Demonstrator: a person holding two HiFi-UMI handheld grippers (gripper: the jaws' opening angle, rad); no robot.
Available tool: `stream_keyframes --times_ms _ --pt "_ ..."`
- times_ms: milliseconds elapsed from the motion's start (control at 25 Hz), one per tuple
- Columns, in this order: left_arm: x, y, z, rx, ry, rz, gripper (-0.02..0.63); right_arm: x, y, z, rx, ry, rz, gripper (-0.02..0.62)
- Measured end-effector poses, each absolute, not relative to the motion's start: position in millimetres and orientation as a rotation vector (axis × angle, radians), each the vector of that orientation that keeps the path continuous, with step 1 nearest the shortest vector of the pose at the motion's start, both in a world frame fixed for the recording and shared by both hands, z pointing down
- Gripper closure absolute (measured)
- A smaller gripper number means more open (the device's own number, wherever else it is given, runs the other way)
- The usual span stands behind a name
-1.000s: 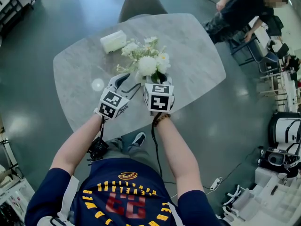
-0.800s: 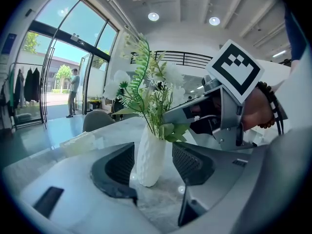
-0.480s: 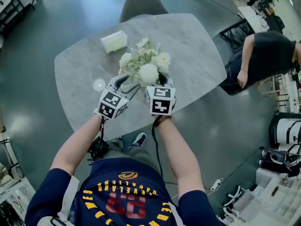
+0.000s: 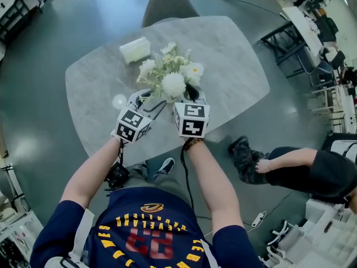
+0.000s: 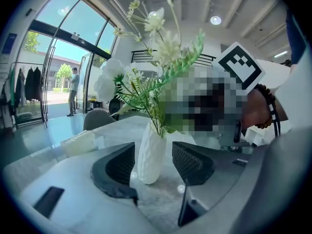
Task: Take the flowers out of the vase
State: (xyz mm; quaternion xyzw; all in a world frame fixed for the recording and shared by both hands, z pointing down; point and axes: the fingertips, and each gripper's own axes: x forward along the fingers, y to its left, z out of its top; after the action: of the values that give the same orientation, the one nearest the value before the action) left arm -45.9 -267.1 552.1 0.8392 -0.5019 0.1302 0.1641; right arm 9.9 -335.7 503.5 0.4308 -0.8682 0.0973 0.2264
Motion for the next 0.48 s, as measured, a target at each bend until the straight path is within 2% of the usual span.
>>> stream_keyframes --times_ms 480 --pt "-48.0 -256.3 548.3 2.366 -1.449 0.336 0.379 19.2 -331.5 475.4 1.175 -2.506 0.299 0.571"
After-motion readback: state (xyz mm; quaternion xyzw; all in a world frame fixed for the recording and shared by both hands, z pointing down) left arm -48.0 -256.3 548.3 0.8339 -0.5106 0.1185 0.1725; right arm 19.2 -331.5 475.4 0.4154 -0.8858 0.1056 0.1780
